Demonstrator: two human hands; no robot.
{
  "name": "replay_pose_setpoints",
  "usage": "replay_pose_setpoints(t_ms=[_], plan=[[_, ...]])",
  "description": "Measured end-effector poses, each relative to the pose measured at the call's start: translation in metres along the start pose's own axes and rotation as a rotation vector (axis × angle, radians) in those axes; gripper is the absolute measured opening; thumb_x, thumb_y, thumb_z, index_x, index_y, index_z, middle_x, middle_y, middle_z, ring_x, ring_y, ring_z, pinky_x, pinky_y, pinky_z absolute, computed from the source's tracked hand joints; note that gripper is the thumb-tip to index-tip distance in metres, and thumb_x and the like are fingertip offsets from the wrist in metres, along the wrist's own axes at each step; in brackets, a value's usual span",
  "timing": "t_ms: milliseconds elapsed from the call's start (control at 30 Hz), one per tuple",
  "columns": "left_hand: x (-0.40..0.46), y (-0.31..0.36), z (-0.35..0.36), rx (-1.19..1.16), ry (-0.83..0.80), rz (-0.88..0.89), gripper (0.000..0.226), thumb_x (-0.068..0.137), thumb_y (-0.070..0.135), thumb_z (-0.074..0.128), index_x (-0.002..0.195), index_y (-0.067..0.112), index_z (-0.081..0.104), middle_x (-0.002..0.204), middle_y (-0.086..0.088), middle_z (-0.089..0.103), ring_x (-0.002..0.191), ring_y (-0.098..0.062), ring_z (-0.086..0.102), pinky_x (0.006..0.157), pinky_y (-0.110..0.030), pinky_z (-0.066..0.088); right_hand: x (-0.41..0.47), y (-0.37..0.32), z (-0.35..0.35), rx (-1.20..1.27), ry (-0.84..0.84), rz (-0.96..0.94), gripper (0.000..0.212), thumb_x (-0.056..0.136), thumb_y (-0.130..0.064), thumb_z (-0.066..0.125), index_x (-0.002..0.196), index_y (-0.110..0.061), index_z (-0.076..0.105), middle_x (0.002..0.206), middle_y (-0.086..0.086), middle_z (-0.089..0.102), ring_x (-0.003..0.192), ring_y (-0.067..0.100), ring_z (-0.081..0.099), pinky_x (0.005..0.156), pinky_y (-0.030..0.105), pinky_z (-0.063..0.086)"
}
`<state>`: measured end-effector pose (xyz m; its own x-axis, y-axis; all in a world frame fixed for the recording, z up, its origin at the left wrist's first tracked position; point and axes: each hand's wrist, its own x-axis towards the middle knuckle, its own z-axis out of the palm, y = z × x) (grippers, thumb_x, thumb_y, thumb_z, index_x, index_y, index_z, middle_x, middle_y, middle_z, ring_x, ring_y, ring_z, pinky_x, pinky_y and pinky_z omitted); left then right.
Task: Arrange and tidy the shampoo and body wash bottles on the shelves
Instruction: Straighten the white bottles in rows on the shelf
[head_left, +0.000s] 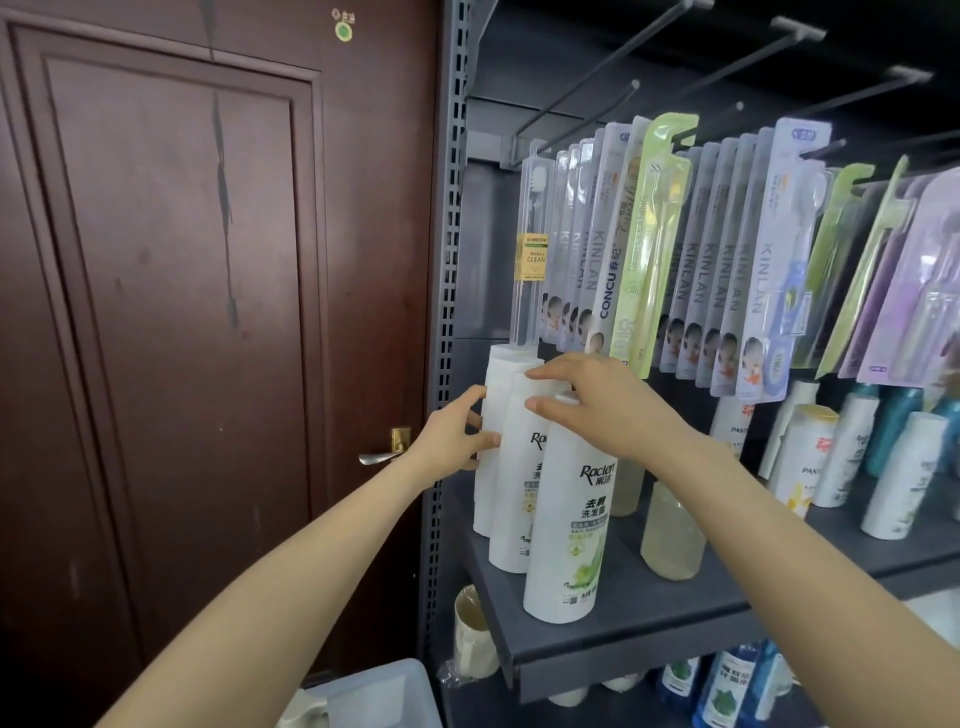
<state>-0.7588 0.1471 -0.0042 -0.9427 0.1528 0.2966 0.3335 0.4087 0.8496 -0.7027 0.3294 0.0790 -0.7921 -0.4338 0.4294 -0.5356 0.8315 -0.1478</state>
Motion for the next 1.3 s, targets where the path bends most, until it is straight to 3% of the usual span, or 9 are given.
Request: replay_pose_setpoints(t_ms=[233, 300, 433, 633, 800, 967, 1067, 1167, 1300], plan=[[0.003, 0.003, -0.001, 0.015, -0.04, -0.006, 0.042, 0.089, 0.014, 0.061, 0.122, 0.035, 0.047, 0.104, -0.01, 0.061, 0.091, -0.02, 0.063, 0.081, -0.036, 0.057, 0.002, 0.002, -0.003, 0.01, -0.002, 0.011, 0.05, 0.092, -0.046, 0.052, 0.135, -0.022, 0.05, 0.139, -0.004, 0.051, 0.129, 0.014, 0.045, 0.105, 0.034, 0.039], [0.006, 0.007, -0.011, 0.088, 0.023, 0.028, 0.04, 0.091, 0.013, 0.058, 0.125, 0.029, 0.048, 0.108, -0.006, 0.064, 0.098, -0.021, 0.062, 0.087, -0.036, 0.053, 0.006, 0.003, -0.005, 0.006, -0.01, 0.026, 0.055, 0.091, -0.051, 0.05, 0.138, -0.022, 0.047, 0.141, -0.003, 0.049, 0.13, 0.015, 0.043, 0.105, 0.036, 0.039], [0.018, 0.027, -0.031, 0.278, 0.195, 0.194, 0.04, 0.094, 0.002, 0.043, 0.13, 0.019, 0.05, 0.125, -0.004, 0.057, 0.112, -0.015, 0.052, 0.092, -0.021, 0.037, 0.014, 0.002, -0.011, -0.002, -0.109, 0.049, 0.067, 0.09, -0.06, 0.042, 0.145, -0.021, 0.037, 0.15, -0.002, 0.039, 0.137, 0.019, 0.034, 0.11, 0.039, 0.033], [0.04, 0.038, -0.038, 0.567, -0.004, 0.22, 0.069, 0.087, -0.014, 0.035, 0.147, 0.019, 0.026, 0.151, -0.006, 0.031, 0.138, -0.019, 0.028, 0.104, -0.016, 0.018, 0.023, 0.0, -0.013, 0.036, -0.226, 0.098, 0.07, 0.089, -0.064, 0.041, 0.146, -0.024, 0.035, 0.153, -0.003, 0.034, 0.14, 0.021, 0.03, 0.113, 0.04, 0.027], [0.037, 0.029, -0.038, 0.636, 0.014, 0.243, 0.072, 0.083, -0.013, 0.039, 0.144, 0.025, 0.03, 0.136, -0.008, 0.047, 0.122, -0.023, 0.043, 0.098, -0.031, 0.038, 0.024, 0.002, -0.01, 0.076, -0.229, 0.09, 0.068, 0.089, -0.061, 0.043, 0.145, -0.022, 0.038, 0.152, -0.003, 0.035, 0.14, 0.019, 0.03, 0.113, 0.036, 0.025], [0.03, 0.019, -0.037, 0.419, 0.188, 0.231, 0.024, 0.092, 0.012, 0.052, 0.114, 0.015, 0.042, 0.099, -0.015, 0.058, 0.073, -0.019, 0.054, 0.063, -0.028, 0.046, 0.026, 0.003, -0.009, 0.08, -0.283, 0.096, 0.072, 0.088, -0.063, 0.043, 0.146, -0.022, 0.035, 0.154, -0.004, 0.032, 0.142, 0.017, 0.026, 0.115, 0.037, 0.021], [0.029, 0.014, -0.035, 0.256, 0.265, 0.196, 0.031, 0.086, 0.021, 0.065, 0.102, 0.016, 0.039, 0.097, -0.016, 0.061, 0.082, -0.024, 0.059, 0.073, -0.036, 0.05, 0.025, 0.002, -0.009, 0.076, -0.272, 0.087, 0.07, 0.089, -0.06, 0.044, 0.146, -0.021, 0.035, 0.154, -0.003, 0.032, 0.141, 0.017, 0.028, 0.113, 0.035, 0.021], [0.027, 0.017, -0.027, 0.149, 0.314, 0.189, 0.037, 0.081, 0.014, 0.071, 0.101, 0.016, 0.04, 0.093, -0.017, 0.06, 0.077, -0.028, 0.057, 0.068, -0.034, 0.049, 0.024, 0.002, -0.007, 0.089, -0.265, 0.089, 0.067, 0.091, -0.057, 0.046, 0.146, -0.021, 0.035, 0.153, -0.003, 0.033, 0.14, 0.017, 0.029, 0.112, 0.034, 0.022], [0.023, 0.016, -0.022, 0.075, 0.351, 0.193, 0.04, 0.081, 0.008, 0.068, 0.114, 0.017, 0.046, 0.1, 0.002, 0.056, 0.085, -0.016, 0.056, 0.066, -0.017, 0.044, 0.024, 0.002, -0.006, 0.123, -0.248, 0.097, 0.062, 0.092, -0.05, 0.051, 0.146, -0.023, 0.036, 0.152, -0.005, 0.033, 0.139, 0.015, 0.031, 0.11, 0.03, 0.024]])
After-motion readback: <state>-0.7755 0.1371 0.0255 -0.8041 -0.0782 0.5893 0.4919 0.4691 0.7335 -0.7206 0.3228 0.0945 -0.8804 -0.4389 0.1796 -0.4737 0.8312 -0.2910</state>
